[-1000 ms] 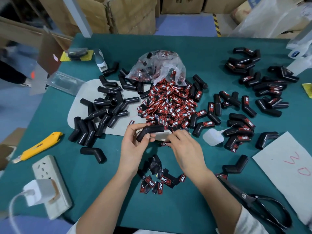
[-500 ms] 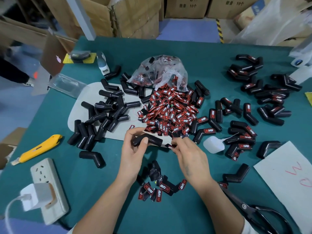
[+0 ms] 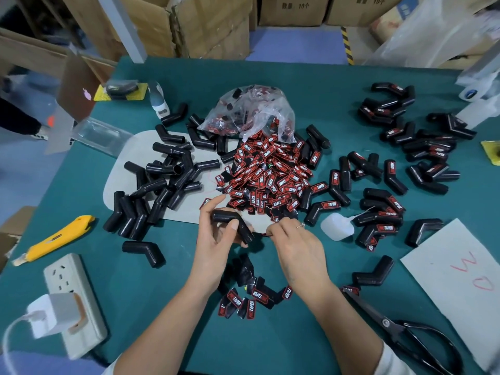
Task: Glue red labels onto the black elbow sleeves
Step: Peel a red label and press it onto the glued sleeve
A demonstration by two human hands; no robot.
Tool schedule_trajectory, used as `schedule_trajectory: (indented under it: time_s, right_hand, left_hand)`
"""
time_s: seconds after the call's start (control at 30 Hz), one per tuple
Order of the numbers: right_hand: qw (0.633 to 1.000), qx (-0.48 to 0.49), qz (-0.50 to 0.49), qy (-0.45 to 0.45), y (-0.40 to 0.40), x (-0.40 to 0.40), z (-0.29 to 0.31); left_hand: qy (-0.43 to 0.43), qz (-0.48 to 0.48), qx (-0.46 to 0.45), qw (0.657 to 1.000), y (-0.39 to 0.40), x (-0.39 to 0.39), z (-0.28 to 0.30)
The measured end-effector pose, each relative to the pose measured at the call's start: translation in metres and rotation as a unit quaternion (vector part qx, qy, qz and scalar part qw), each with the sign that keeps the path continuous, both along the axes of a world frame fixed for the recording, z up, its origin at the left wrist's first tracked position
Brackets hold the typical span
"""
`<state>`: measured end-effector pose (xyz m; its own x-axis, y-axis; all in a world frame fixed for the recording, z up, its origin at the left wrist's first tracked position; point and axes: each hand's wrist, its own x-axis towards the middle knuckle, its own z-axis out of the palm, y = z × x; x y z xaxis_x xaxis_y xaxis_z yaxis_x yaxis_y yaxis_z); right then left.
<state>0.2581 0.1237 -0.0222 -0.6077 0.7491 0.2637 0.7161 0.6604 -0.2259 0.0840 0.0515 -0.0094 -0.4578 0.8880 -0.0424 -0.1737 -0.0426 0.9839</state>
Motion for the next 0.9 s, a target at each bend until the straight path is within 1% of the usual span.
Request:
schedule_trajectory:
  time_s: [0.17,0.3,0.37,0.43,0.5,0.6,0.7,0.77,0.8,0.83,0.9]
  right_hand:
    - [0.999,-0.038,0.013,0.014,-0.001,0.002,0.01]
    - [0.986,-0.129,0.001,0.103,-0.002,0.009,0.015]
    - [0.98,-0.155,0.0,0.128,-0.001,0.012,0.015]
    - [0.979,-0.156,-0.008,0.128,0.001,0.015,0.012]
    - [0.982,-0.159,-0.025,0.097,0.003,0.015,0.008]
    - [0.991,-0.116,-0.043,0.05,0.003,0.014,0.004]
    - [0.996,-0.064,-0.044,0.053,0.006,0.015,0.005]
    - [0.996,-0.036,-0.02,0.085,0.006,0.015,0.007]
    - [0.992,-0.044,-0.006,0.115,0.006,0.015,0.008]
    - [0.986,-0.074,0.0,0.146,0.004,0.014,0.01]
    - [0.965,-0.179,-0.024,0.19,0.001,0.013,0.013]
  left_hand:
    - [-0.039,-0.023,0.002,0.999,-0.001,0.0,-0.001]
    - [-0.055,-0.031,-0.001,0.998,-0.001,-0.001,-0.001]
    - [-0.052,-0.03,0.0,0.998,-0.001,-0.001,-0.002]
    - [-0.053,-0.034,0.002,0.998,-0.001,-0.001,-0.003]
    - [-0.058,-0.035,0.002,0.998,-0.001,0.0,-0.003]
    - [-0.055,-0.036,-0.003,0.998,-0.001,0.001,-0.003]
    - [-0.047,-0.039,-0.003,0.998,-0.002,0.001,-0.003]
    - [-0.045,-0.038,-0.006,0.998,-0.002,0.001,-0.003]
    - [-0.046,-0.036,-0.007,0.998,-0.002,0.001,-0.003]
    - [-0.047,-0.035,-0.009,0.998,-0.002,0.001,-0.003]
    - [-0.045,-0.036,-0.015,0.998,-0.002,0.0,-0.002]
